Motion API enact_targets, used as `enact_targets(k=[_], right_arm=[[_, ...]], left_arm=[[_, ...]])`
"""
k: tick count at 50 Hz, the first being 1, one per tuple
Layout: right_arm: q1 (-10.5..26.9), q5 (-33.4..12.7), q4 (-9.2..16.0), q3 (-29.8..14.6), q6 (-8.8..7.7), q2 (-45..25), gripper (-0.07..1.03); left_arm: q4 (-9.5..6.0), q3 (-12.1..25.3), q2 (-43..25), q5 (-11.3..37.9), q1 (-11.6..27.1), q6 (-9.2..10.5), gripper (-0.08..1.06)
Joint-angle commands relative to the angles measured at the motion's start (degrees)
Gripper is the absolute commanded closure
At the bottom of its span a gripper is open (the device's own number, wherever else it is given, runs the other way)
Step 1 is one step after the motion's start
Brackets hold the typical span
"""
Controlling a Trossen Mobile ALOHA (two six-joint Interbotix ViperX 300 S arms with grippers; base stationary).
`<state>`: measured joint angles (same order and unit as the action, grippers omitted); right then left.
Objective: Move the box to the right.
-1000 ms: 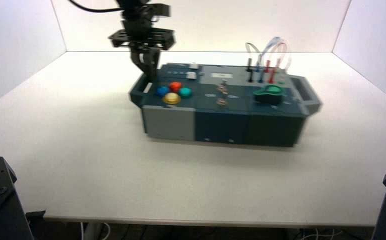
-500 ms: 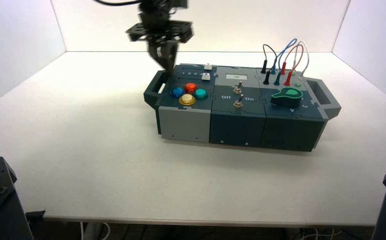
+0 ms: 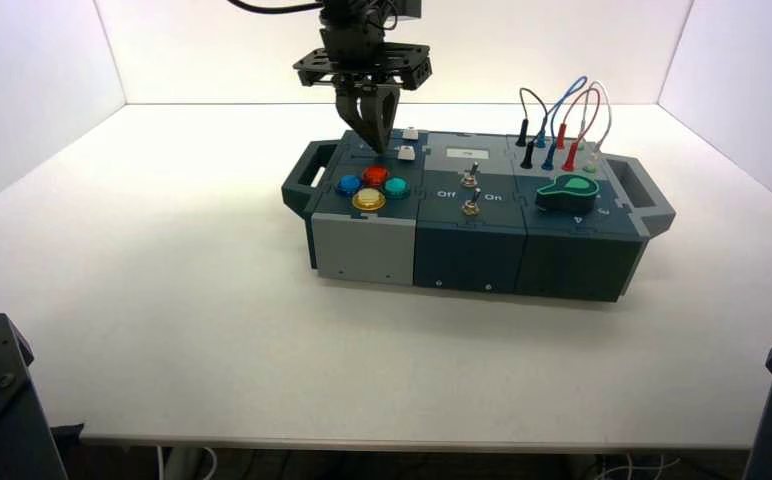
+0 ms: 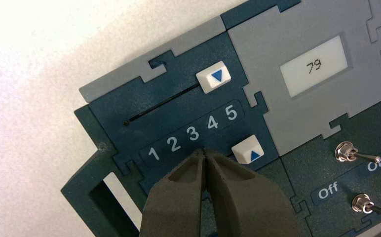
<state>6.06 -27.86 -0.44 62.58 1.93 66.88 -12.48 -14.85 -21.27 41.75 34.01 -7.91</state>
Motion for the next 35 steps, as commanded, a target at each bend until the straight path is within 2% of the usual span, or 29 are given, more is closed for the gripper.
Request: enact_targets(k=[1, 8, 12, 27, 35], right_arm=[[-0.26, 0.53, 0.09, -1.49, 0.18, -0.26, 0.98], [-0.26, 0.53, 0.00, -1.49, 0.18, -0.26, 0.98], [-0.26, 0.53, 0.09, -1.49, 0.18, -0.26, 0.99], [-0.18, 0.53, 0.09, -1.49, 0.18, -0.26, 0.99], [-0.18, 0.53, 0.09, -1.41, 0.18, -0.35, 0.99]], left_arm=[[0.53, 1.05, 4.57, -0.53, -0.70, 0.18, 1.01], [1.05, -0.35, 7.03, -0.53, -1.76, 0.18, 1.01], [1.05, -2.29, 8.96, -0.53, -2.37, 0.88, 1.01], [2.46, -9.84, 10.81, -2.46, -3.52, 1.05, 1.01], [2.99, -12.92, 11.43, -4.22, -6.33, 0.97, 1.01]])
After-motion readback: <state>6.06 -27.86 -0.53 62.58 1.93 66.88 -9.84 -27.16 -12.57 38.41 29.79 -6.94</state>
